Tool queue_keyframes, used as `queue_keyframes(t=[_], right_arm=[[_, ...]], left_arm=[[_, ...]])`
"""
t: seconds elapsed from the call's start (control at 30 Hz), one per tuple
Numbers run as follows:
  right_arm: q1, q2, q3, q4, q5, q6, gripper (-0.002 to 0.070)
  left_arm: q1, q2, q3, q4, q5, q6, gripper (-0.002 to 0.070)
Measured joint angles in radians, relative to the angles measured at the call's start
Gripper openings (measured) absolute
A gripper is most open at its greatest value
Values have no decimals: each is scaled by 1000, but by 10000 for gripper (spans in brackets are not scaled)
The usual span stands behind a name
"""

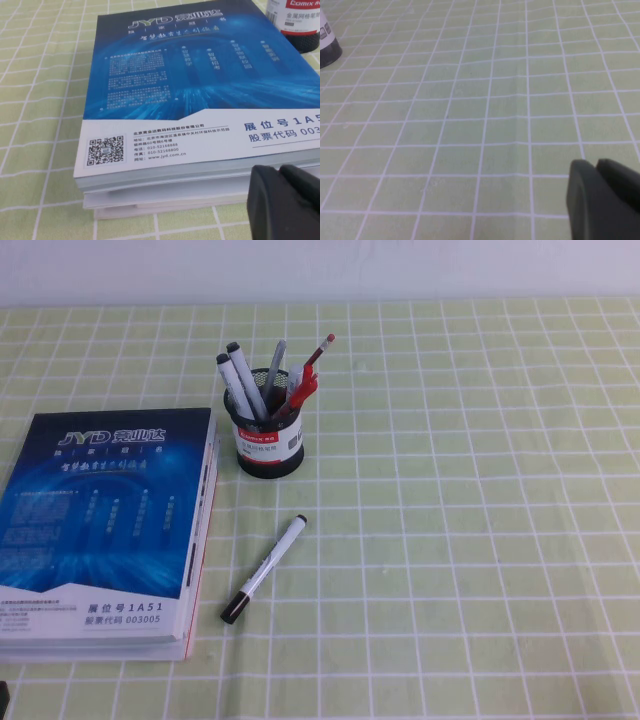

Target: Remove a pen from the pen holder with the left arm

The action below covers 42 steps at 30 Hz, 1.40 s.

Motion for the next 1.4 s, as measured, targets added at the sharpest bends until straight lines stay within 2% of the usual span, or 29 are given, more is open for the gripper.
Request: queue_keyframes(t=[1.13, 1.3, 1.4], right_arm=[[0, 0, 0, 0, 0, 0, -15], [0, 0, 0, 0, 0, 0, -15], [0, 0, 0, 0, 0, 0, -15]], left_arm=[[0, 0, 0, -7, -46, -3, -4], [0, 0, 0, -125, -77, -6, -4], [0, 0, 0, -294, -128, -11, -4]])
